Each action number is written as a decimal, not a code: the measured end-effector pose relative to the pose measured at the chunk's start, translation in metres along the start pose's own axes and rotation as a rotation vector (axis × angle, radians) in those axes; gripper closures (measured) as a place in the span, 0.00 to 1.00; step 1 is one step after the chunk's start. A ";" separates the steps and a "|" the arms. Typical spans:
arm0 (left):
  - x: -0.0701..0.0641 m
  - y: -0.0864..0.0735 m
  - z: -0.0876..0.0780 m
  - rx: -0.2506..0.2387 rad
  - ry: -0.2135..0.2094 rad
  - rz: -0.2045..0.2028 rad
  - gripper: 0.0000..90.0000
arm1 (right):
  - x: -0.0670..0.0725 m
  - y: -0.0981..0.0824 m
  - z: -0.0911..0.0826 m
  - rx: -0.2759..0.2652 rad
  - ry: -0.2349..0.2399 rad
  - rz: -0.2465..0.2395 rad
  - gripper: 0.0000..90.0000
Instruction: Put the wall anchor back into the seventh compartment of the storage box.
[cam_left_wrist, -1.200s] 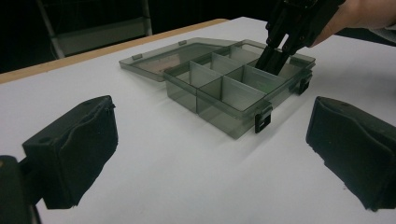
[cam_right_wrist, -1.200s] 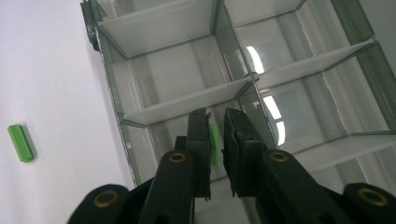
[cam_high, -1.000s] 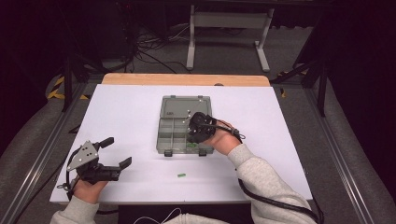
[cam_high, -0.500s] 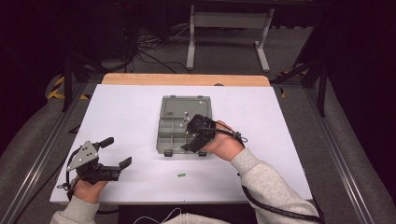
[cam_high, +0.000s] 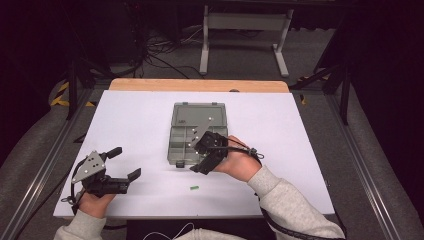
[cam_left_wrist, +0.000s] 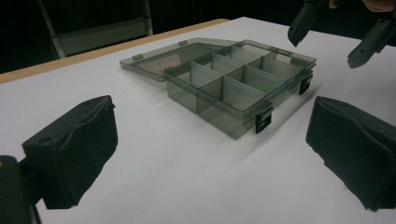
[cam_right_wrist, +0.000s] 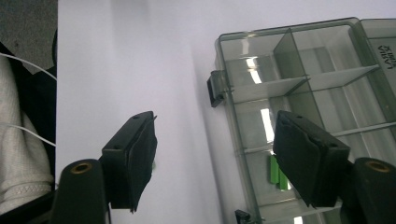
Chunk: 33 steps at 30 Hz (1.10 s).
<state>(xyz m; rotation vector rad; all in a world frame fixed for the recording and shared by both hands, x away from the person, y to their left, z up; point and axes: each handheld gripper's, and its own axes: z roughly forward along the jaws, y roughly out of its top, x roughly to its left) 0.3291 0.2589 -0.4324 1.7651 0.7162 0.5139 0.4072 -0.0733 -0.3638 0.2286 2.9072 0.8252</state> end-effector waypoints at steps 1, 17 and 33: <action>0.000 0.000 0.000 0.000 0.000 0.001 0.03 | 0.001 0.000 0.000 -0.001 0.004 -0.002 0.34; -0.001 -0.001 0.002 -0.003 0.003 0.000 0.03 | 0.018 -0.010 0.022 0.053 0.064 0.008 0.35; 0.000 0.000 0.001 0.003 0.001 0.001 0.03 | 0.029 -0.016 0.041 0.110 0.096 -0.004 0.36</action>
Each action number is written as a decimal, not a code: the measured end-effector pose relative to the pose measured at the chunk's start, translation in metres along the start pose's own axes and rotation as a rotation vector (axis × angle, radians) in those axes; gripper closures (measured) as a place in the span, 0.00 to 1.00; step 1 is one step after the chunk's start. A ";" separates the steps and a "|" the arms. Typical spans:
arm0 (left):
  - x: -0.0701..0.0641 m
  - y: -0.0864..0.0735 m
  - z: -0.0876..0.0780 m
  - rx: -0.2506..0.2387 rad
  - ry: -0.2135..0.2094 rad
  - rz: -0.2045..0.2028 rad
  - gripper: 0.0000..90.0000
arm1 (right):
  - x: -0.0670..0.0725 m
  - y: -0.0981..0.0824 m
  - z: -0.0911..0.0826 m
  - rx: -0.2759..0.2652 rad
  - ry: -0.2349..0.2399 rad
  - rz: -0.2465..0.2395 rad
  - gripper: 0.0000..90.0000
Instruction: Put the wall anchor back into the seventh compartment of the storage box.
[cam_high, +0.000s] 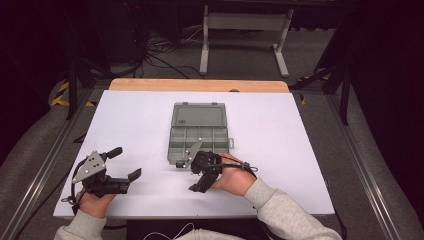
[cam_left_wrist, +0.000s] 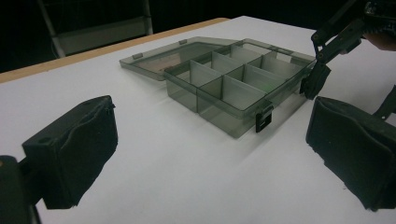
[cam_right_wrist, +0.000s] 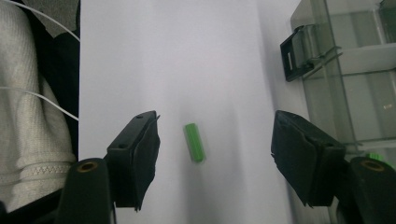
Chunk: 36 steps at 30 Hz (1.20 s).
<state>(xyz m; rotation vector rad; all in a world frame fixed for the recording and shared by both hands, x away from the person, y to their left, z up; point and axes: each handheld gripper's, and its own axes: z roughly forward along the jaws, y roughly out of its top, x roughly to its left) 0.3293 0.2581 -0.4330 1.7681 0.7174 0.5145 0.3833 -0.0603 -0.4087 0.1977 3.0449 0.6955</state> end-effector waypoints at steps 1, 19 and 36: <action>0.000 0.000 0.000 0.000 0.000 0.000 0.03 | 0.000 0.000 0.001 0.000 0.007 -0.009 0.36; 0.000 0.000 0.000 -0.003 0.001 -0.001 0.03 | 0.009 -0.003 0.020 0.054 0.036 -0.024 0.42; 0.000 0.000 0.000 -0.005 0.003 -0.002 0.03 | 0.011 -0.001 0.022 0.090 0.003 -0.079 0.82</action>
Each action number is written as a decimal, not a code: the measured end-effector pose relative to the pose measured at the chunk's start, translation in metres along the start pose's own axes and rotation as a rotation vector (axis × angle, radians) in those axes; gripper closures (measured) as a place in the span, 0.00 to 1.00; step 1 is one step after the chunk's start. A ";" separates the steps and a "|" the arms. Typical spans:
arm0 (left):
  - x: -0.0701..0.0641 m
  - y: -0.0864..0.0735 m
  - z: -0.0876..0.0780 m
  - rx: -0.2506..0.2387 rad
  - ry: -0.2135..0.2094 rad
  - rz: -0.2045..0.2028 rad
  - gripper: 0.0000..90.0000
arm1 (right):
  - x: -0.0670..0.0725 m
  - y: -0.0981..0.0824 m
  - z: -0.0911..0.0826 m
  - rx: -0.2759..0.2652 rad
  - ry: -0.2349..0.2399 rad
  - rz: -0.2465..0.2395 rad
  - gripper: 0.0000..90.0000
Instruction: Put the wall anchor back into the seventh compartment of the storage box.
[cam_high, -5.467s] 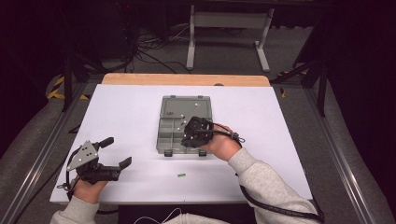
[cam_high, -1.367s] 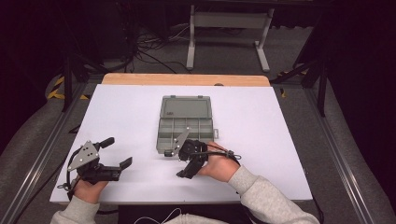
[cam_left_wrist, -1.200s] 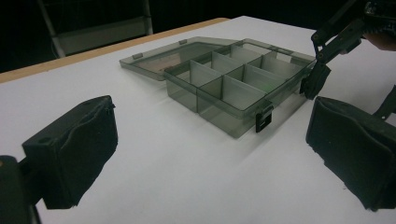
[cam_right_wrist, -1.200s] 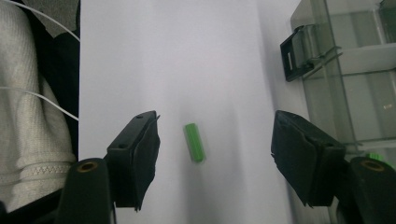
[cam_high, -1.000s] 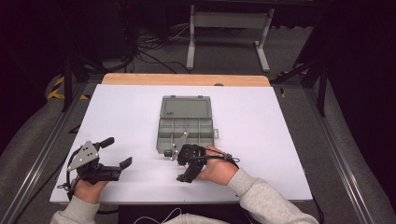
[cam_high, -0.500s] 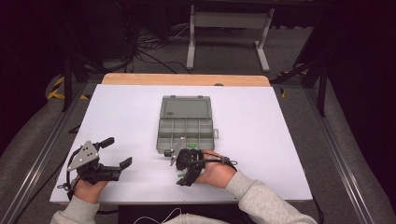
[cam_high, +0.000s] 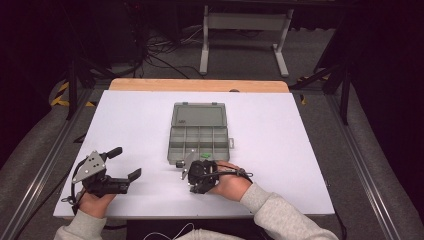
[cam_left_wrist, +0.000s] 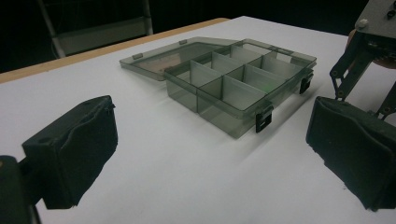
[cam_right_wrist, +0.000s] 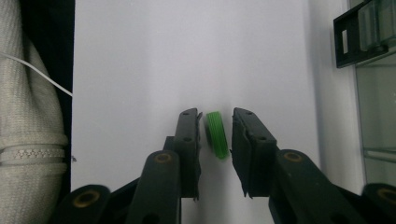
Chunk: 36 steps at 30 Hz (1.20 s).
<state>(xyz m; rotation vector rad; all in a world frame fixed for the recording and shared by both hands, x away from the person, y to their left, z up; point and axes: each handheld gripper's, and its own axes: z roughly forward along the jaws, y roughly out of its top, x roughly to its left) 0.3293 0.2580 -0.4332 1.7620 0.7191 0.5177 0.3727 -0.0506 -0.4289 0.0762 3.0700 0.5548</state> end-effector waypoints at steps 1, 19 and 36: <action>0.000 0.000 0.000 0.004 -0.003 0.002 0.03 | -0.001 0.000 0.000 -0.002 0.001 0.000 0.85; 0.000 0.000 0.000 0.004 -0.002 0.002 0.03 | -0.005 0.000 -0.009 -0.021 0.010 0.015 0.93; 0.000 0.000 0.000 0.005 -0.002 0.002 0.03 | -0.016 0.004 -0.043 -0.071 -0.033 0.027 0.93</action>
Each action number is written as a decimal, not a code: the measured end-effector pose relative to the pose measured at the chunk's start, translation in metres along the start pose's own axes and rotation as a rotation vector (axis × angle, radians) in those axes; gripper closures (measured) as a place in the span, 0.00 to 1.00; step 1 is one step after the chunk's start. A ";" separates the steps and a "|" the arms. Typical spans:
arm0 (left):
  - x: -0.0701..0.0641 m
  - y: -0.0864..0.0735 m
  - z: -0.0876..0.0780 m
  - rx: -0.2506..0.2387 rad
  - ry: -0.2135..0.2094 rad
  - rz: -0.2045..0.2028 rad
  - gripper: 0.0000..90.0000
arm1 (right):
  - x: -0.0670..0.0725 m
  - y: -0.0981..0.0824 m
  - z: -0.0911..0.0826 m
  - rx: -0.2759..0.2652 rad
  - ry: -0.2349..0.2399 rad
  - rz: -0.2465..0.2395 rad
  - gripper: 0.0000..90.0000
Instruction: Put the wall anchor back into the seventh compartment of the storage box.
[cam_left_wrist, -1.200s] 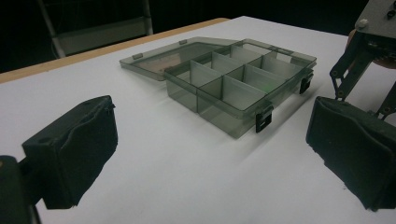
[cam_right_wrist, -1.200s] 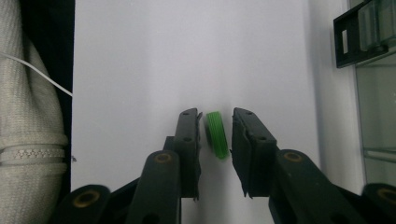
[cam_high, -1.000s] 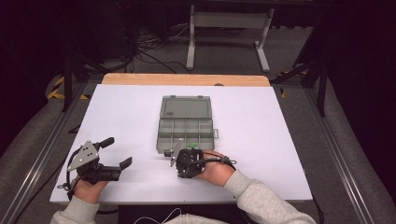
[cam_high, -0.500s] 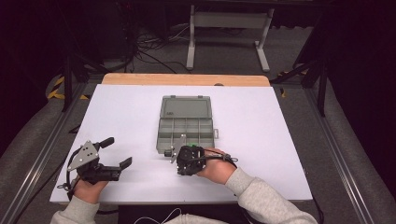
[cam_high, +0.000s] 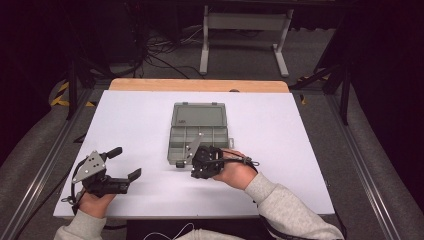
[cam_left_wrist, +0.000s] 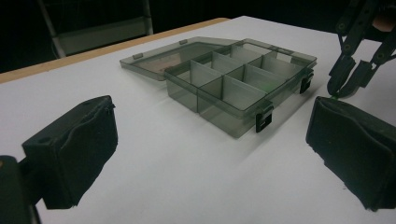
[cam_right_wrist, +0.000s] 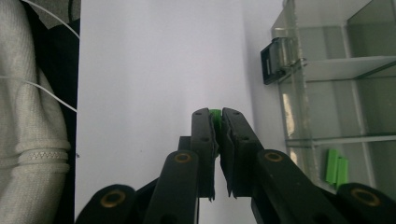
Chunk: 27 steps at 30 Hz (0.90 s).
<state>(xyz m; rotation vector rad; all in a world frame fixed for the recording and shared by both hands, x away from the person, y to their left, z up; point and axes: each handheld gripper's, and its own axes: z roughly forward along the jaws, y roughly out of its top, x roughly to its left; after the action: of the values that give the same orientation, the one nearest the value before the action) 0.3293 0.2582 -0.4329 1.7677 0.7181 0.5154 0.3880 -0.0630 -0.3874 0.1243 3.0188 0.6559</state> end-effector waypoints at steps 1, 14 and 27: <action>0.000 0.000 0.000 0.000 0.001 0.000 0.03 | -0.002 0.000 -0.002 -0.005 -0.004 -0.004 0.93; 0.000 0.000 0.000 0.001 0.002 -0.002 0.03 | -0.018 -0.001 -0.021 -0.033 -0.042 0.032 0.93; 0.000 0.000 0.000 -0.001 0.003 -0.002 0.03 | -0.046 -0.009 -0.031 -0.048 -0.073 0.090 0.93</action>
<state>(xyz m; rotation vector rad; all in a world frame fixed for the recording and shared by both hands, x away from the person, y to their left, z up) 0.3293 0.2588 -0.4329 1.7650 0.7217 0.5177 0.4314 -0.0878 -0.3616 0.2770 2.9391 0.7146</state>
